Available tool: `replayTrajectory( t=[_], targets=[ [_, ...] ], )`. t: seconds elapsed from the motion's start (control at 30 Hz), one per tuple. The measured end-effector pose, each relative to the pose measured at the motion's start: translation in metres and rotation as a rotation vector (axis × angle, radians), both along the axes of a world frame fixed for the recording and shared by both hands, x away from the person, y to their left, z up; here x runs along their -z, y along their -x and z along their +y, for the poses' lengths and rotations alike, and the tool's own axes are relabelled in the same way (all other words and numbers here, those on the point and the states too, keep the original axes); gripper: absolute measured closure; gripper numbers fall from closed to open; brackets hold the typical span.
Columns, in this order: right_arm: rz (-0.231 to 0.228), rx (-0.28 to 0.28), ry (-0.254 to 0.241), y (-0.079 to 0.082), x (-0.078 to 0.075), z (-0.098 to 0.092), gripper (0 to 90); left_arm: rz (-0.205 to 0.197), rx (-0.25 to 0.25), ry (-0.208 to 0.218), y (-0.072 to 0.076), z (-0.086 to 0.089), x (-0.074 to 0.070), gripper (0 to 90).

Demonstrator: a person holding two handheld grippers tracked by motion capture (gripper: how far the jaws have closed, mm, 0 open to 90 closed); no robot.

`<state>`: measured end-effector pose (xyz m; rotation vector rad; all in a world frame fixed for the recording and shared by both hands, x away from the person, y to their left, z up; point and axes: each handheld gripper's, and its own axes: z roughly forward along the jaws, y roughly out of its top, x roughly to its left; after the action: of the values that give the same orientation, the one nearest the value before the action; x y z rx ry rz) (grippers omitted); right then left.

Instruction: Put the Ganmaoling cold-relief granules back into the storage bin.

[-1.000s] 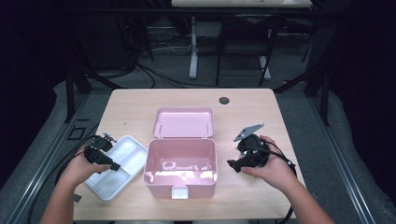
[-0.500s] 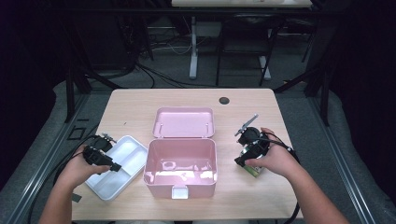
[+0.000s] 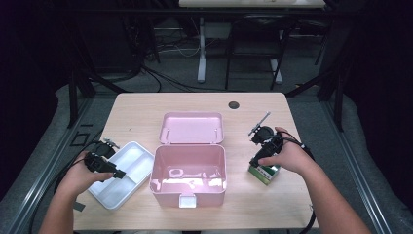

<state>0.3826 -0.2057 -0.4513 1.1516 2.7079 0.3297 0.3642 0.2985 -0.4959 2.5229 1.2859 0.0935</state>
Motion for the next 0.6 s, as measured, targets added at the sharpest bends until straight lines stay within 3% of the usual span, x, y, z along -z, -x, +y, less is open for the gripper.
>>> replayTrajectory(
  t=[0.07,0.23,0.43,0.47,0.53,0.6],
  targets=[
    [0.040,-0.006,-0.011,-0.003,0.002,-0.002,7.0,-0.008,-0.002,0.007,0.001,0.001,-0.001,44.4],
    [0.107,0.014,0.048,-0.011,0.008,-0.004,2.6,-0.011,0.000,0.015,0.001,0.002,-0.003,44.4],
    [0.151,0.040,0.079,-0.020,0.016,-0.007,0.7,-0.012,0.000,0.013,0.002,0.003,-0.004,44.4],
    [0.153,0.042,0.066,-0.021,0.019,-0.007,0.3,-0.014,0.002,0.012,0.001,0.003,-0.004,44.5],
    [0.173,0.040,0.099,-0.024,0.022,-0.008,0.0,-0.015,0.002,0.011,0.001,0.003,-0.004,44.5],
    [0.158,0.052,0.093,-0.025,0.027,-0.009,0.0,-0.017,-0.002,0.005,0.001,0.002,-0.004,44.5]
  ],
)
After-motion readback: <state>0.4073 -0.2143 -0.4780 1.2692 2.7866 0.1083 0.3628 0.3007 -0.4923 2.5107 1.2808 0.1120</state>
